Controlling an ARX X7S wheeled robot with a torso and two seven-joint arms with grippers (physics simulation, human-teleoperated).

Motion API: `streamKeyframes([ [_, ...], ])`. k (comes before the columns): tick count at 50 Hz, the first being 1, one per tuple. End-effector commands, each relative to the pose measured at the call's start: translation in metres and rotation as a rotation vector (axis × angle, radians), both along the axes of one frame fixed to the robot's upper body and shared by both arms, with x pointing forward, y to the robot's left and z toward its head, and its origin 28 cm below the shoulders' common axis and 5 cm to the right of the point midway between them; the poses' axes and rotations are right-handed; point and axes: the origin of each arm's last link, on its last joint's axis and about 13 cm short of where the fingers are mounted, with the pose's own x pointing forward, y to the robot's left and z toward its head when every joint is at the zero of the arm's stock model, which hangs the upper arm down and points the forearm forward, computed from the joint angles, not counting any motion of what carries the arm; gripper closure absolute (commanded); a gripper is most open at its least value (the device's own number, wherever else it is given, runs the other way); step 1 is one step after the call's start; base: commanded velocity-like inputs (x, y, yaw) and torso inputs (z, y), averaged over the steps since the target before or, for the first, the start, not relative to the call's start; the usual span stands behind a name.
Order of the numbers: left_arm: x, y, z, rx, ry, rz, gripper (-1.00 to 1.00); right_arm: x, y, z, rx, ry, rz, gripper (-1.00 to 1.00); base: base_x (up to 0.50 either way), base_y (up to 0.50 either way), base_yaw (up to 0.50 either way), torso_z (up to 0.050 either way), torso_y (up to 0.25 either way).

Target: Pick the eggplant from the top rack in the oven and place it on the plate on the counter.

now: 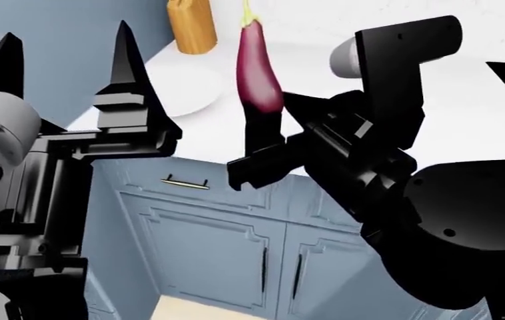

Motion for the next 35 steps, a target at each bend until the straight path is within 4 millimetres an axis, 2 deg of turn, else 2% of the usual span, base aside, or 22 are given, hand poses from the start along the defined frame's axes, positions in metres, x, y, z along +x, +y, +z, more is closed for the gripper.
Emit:
streamKeyframes([
  [1, -0.0006, -0.0007, -0.0006, -0.002, -0.001, -0.002, -1.00, 0.0000, 0.0004, -0.0021, -0.009, -0.001, 0.000, 1.00, 0.52, -0.15, 0.00, 0.000, 0.000],
  [26, 0.0003, -0.0027, 0.0013, 0.000, -0.003, -0.011, -1.00, -0.0005, 0.0010, -0.0005, -0.008, -0.027, 0.014, 1.00, 0.52, -0.08, 0.00, 0.000, 0.001],
  [33, -0.0003, -0.0023, 0.0014, -0.003, -0.004, -0.010, -1.00, -0.0002, 0.0006, -0.0013, -0.031, -0.035, 0.002, 1.00, 0.00, 0.00, 0.00, 0.000, 0.002],
  [35, -0.0005, -0.0026, 0.0009, -0.002, -0.004, -0.010, -1.00, -0.0002, 0.0004, -0.0022, -0.036, -0.033, -0.003, 1.00, -0.11, 0.47, 0.00, 0.000, 0.000],
])
